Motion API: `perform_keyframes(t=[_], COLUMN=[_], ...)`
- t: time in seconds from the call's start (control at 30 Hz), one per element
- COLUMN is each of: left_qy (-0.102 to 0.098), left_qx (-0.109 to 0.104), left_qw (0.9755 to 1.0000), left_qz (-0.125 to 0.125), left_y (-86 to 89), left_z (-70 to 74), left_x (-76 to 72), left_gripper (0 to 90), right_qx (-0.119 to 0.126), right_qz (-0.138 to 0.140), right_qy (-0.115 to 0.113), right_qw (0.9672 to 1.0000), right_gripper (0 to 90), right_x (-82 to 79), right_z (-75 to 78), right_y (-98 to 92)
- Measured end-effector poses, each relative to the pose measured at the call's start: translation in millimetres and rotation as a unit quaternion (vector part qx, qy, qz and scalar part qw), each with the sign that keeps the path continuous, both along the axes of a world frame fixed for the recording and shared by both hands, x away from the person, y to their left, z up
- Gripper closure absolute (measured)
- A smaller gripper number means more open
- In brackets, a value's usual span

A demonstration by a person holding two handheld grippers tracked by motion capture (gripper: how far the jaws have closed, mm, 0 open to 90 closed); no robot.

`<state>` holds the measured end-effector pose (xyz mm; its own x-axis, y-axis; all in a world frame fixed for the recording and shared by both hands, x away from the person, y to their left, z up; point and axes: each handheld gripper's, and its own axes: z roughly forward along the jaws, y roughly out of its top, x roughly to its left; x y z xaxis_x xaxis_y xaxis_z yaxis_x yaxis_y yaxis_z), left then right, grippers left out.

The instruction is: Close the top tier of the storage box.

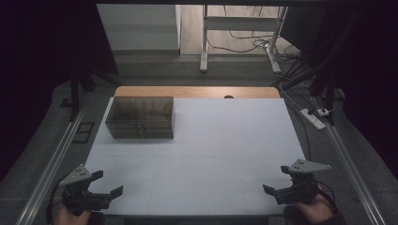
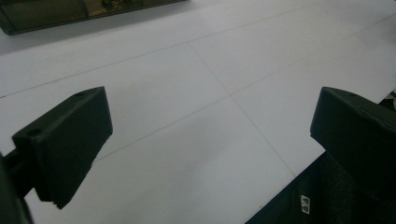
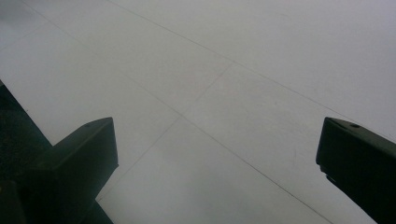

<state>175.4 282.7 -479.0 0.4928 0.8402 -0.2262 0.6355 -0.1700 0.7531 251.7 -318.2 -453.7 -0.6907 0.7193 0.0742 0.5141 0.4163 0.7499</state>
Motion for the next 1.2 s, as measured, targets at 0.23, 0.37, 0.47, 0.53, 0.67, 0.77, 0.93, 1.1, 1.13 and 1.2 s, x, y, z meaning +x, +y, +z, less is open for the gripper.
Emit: perform_keyframes(t=[0.23,0.37,0.47,0.53,0.67,0.77,0.93,1.1,1.13,1.2], left_qy=[0.0,0.002,0.006,0.007,0.011,0.015,0.024,0.036,0.038,0.039], left_qx=[0.005,0.007,0.01,0.01,0.015,0.019,0.027,0.039,0.04,0.039], left_qw=[1.0,0.9999,0.9999,0.9999,0.9998,0.9997,0.9993,0.9986,0.9985,0.9985], left_qz=[0.007,0.007,0.007,0.007,0.007,0.008,0.006,-0.002,-0.003,-0.003], left_y=[5.1,7.0,7.5,7.9,8.3,8.1,7.7,6.0,5.6,5.6], left_z=[-0.3,-0.5,-0.8,-0.8,-0.9,-1.0,-1.6,-2.4,-2.5,-2.5], left_x=[-2.8,-3.7,-4.4,-5.0,-6.5,-7.5,-8.9,-9.8,-9.7,-9.1], left_gripper=[0.0,0.0,0.0,0.0,0.0,0.0,0.0,0.0,0.0,0.0], right_qx=[0.002,0.002,0.001,0.001,0.001,0.001,0.001,0.0,0.0,-0.001], right_qz=[0.001,0.0,-0.001,0.0,0.0,0.0,-0.001,-0.001,-0.001,-0.001], right_qy=[0.001,0.001,0.0,0.001,0.001,0.001,-0.001,-0.001,-0.001,-0.001], right_qw=[1.0,1.0,1.0,1.0,1.0,1.0,1.0,1.0,1.0,1.0], right_gripper=[0.0,0.0,0.0,0.0,0.0,0.0,0.0,0.0,0.0,0.0], right_x=[0.2,0.0,-0.3,-0.3,-0.4,-0.6,-0.8,-0.8,-0.9,-0.9], right_z=[-0.1,0.0,0.0,0.2,0.2,0.3,0.0,0.1,0.1,-0.1], right_y=[-0.4,-0.7,-0.6,-0.7,-0.5,-0.4,-0.2,0.0,0.1,0.2])
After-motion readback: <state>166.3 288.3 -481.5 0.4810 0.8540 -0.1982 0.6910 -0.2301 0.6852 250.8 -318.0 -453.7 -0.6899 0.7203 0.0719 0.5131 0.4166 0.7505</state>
